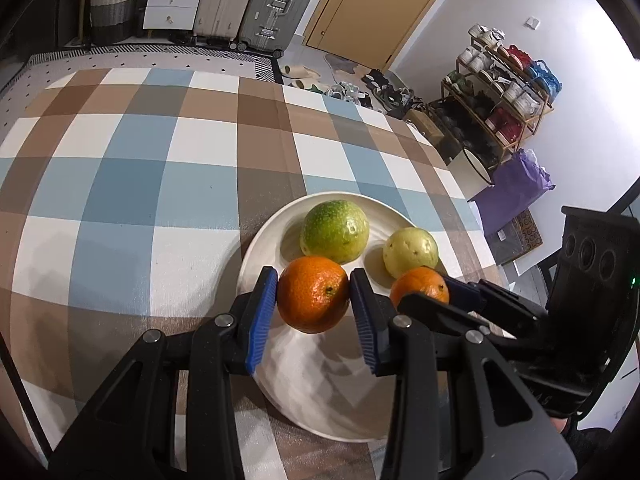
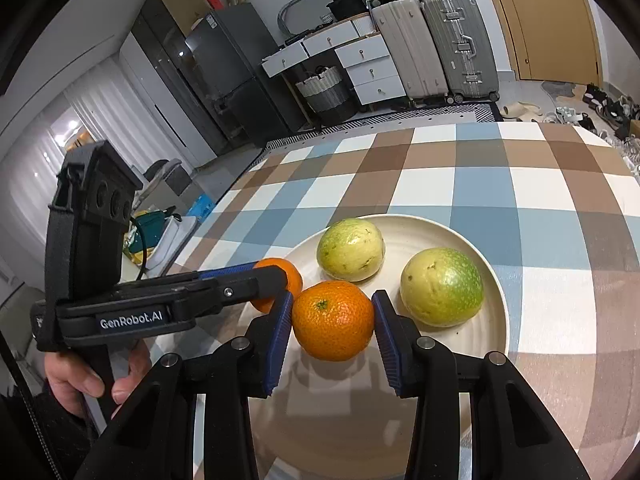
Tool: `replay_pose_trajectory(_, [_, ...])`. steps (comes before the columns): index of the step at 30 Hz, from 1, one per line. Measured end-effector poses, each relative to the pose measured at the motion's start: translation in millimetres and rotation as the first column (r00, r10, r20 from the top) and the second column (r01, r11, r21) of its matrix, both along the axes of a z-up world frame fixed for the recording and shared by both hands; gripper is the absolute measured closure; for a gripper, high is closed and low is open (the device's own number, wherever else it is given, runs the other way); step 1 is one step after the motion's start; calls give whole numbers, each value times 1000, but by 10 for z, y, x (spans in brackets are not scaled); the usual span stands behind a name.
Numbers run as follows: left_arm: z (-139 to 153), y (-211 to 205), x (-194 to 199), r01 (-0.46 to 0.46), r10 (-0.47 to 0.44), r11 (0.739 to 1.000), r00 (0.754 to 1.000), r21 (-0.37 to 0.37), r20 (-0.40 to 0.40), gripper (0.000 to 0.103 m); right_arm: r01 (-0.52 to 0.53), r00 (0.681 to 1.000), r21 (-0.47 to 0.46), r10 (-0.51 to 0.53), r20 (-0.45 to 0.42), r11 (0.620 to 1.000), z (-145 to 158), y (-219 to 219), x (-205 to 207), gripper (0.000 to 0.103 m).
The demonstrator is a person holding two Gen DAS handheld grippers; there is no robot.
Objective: Organize fruits
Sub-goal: 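Carry the orange with the right tool onto the plate and release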
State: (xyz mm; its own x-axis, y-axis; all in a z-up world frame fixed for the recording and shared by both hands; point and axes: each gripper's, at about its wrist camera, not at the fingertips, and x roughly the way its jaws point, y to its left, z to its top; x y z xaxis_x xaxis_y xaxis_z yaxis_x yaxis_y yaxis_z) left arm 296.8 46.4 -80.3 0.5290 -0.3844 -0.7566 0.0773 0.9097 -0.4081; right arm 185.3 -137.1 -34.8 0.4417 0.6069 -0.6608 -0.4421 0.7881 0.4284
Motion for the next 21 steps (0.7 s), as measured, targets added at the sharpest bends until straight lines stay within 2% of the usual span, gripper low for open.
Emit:
replay_pose_trajectory(5, [-82,51,66,-20,19,999,999,-33,-27,69,1,1000,-26,-1,1,1000,-52,47,38,62])
replay_pose_trajectory(12, [-147,54,96,-41,40,998,998,-44,-39,69,4,1000,-42,-4,2,999,-100,100,68,62])
replay_pose_trajectory(17, [-92,71,85,-54,53,997,998,-49,-36,69,4,1000,-37,-4,18,999,-80,124,45,61])
replay_pose_trajectory(21, [-16,74,36,-52,51,997,998,-50,-26,68,7,999,-31,-5,43,999,-23,125,11,56])
